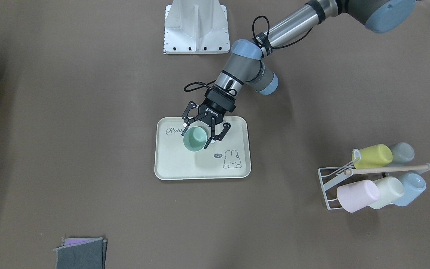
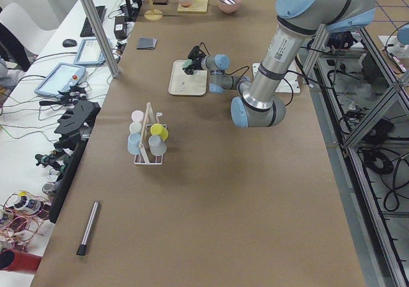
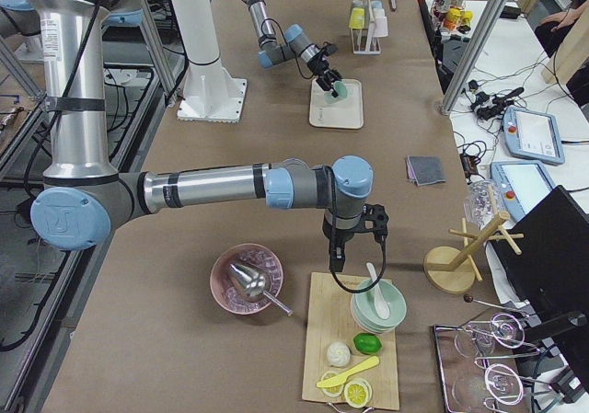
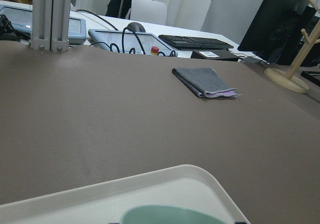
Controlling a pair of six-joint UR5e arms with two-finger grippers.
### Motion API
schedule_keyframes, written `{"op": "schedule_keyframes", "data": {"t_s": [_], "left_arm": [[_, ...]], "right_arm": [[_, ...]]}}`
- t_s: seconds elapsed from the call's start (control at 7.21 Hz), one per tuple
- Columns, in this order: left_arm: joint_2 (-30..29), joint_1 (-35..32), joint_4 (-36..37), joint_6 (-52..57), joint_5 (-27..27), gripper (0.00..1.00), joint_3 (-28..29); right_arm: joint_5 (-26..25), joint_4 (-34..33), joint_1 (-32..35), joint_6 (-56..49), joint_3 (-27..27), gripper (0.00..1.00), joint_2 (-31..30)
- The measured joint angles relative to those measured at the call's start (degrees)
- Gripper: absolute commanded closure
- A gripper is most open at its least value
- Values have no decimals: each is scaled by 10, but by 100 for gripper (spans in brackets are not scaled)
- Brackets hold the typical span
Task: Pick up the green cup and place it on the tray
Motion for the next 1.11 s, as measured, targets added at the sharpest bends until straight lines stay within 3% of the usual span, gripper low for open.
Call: {"op": "schedule_keyframes", "data": {"t_s": [1.11], "left_arm": [[2, 0, 2, 5, -1, 14, -1]], "right_arm": [[0, 0, 1, 1, 6, 0, -3]]}}
